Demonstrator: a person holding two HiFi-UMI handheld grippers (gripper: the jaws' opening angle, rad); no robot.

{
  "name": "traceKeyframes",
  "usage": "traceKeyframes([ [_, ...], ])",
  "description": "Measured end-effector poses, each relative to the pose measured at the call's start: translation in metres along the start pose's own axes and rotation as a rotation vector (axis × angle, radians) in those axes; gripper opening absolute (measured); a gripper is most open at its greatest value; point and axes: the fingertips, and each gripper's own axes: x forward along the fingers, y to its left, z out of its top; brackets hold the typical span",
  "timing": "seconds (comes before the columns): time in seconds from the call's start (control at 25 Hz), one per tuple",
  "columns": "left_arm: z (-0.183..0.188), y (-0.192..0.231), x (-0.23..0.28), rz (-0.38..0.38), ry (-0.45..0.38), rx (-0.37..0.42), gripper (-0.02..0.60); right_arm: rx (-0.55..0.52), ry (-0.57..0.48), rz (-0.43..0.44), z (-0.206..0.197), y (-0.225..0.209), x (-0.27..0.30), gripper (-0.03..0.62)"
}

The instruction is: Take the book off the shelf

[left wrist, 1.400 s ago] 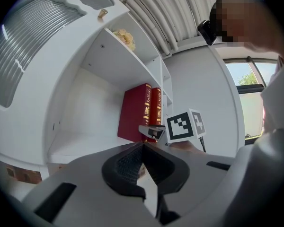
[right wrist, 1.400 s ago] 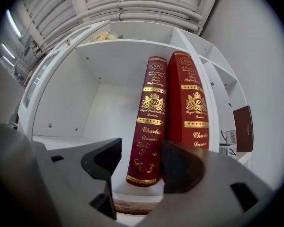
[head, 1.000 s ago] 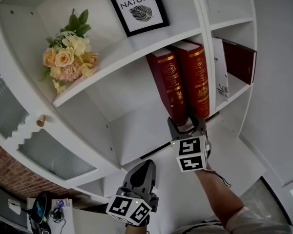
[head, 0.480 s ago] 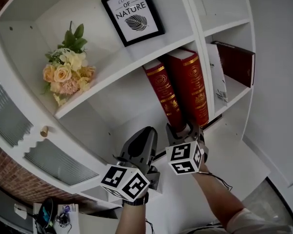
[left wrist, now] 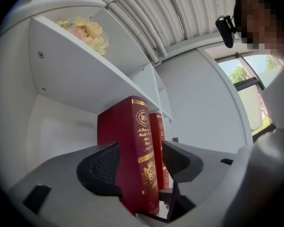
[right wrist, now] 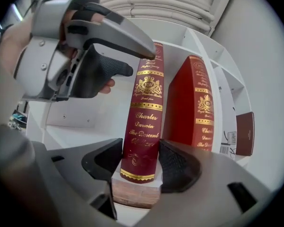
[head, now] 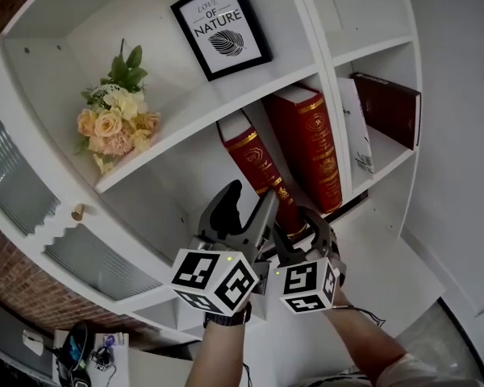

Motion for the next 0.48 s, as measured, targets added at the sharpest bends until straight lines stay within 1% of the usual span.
traceKeyframes([
  [0.12,0.007,0.000,0.006,0.062,-0.004,0.034,0.319,-0.004,-0.024,0.006,0.001,0.004,-0.006,0.244],
  [0.2,0.012,0.000,0.010,0.092,0.001,0.046,0.342,-0.020,-0.046,0.011,0.003,0.006,-0.009,0.238],
  [0.32,0.022,0.003,0.015,0.127,0.005,0.050,0.356,-0.051,-0.075,0.020,0.005,0.009,-0.012,0.233],
  [0.48,0.028,0.018,0.015,0.179,0.012,0.030,0.354,-0.093,-0.112,0.034,0.007,0.013,-0.017,0.230],
])
